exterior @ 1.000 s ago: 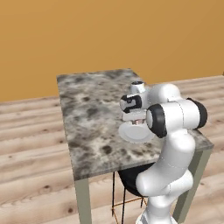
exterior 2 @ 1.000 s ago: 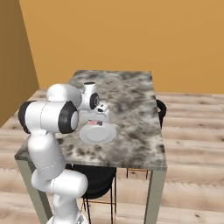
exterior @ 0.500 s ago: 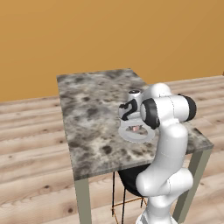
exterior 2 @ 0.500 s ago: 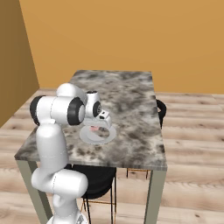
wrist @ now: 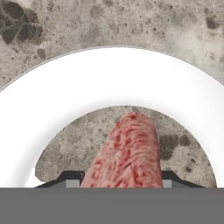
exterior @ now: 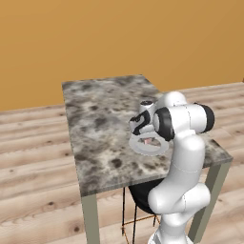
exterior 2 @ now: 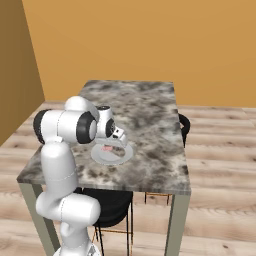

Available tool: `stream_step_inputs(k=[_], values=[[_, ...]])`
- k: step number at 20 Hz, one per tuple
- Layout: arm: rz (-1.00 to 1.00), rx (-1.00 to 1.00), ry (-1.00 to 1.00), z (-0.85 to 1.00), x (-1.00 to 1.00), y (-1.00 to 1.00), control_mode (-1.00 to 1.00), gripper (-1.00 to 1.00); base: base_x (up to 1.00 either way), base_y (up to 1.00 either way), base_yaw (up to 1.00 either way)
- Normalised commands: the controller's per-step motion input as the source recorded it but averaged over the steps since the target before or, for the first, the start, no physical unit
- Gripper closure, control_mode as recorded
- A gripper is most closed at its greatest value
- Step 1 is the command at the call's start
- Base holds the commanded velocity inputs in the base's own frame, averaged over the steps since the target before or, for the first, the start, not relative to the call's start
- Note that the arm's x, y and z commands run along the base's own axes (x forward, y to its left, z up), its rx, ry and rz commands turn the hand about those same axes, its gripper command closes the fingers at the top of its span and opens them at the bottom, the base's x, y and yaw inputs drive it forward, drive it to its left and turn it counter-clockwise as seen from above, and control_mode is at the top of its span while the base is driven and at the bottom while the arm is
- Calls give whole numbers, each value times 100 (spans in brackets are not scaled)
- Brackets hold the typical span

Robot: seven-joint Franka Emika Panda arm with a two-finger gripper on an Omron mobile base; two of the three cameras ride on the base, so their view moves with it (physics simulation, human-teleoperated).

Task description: Take the steak from the fridge and place it on the digital scale on the counter by the fridge. Wait a few seconds for a reading, then move it to the plate on the dining counter.

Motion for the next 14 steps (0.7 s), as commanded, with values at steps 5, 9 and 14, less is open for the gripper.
stream_step_inputs(k=[5, 9, 14], values=[[-8, 0, -4, -7, -15, 0, -100, -100, 0, 0, 0], [-8, 0, -9, 18, -31, 0, -100, -100, 0, 0, 0], [-7, 0, -17, 78, -29, 0, -100, -100, 0, 0, 0]])
